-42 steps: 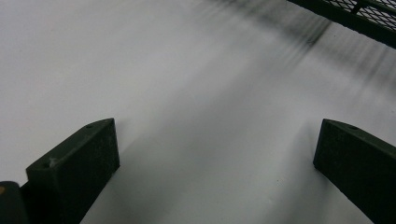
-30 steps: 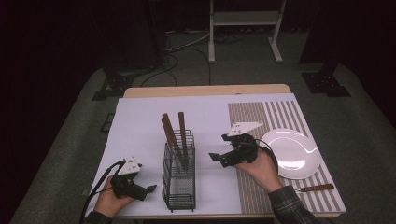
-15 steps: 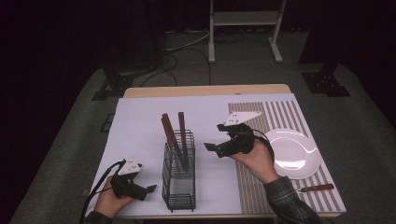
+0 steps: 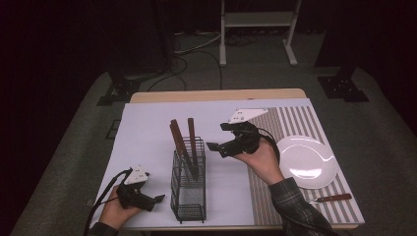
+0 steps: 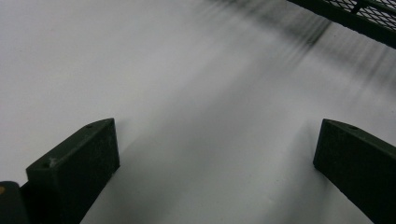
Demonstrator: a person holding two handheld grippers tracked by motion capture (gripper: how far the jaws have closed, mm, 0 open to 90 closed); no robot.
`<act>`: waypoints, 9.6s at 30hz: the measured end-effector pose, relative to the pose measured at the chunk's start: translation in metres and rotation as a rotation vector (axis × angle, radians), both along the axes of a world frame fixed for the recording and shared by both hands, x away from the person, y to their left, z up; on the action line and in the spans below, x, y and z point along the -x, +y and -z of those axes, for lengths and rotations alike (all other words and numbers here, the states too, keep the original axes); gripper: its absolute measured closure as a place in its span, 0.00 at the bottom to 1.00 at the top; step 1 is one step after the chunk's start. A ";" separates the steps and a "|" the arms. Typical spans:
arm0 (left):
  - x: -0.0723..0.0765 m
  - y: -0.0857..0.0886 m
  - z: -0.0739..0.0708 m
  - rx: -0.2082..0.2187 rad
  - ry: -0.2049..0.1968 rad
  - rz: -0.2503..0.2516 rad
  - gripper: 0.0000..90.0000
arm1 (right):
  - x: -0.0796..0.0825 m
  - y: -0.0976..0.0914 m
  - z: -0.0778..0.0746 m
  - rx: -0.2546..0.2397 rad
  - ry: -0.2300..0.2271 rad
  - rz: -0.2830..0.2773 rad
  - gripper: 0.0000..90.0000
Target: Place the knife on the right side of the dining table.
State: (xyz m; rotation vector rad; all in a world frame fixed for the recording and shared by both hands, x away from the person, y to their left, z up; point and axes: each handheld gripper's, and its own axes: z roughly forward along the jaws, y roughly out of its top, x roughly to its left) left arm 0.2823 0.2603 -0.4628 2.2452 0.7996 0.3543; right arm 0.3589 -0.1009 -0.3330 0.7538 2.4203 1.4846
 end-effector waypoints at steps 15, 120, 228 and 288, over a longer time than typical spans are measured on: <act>0.000 0.000 0.000 0.003 -0.003 -0.002 0.00 | -0.016 0.023 -0.008 -0.051 0.002 -0.024 0.20; 0.000 0.000 0.000 -0.002 -0.001 0.001 0.00 | 0.003 0.015 -0.120 -0.269 -0.143 -0.132 0.87; 0.000 0.000 0.000 0.000 -0.002 -0.001 0.00 | -0.065 -0.212 0.035 -0.135 -0.129 0.744 0.74; 0.000 0.000 0.000 -0.001 -0.002 -0.001 0.00 | -0.073 -0.265 0.104 -0.141 0.145 0.910 0.47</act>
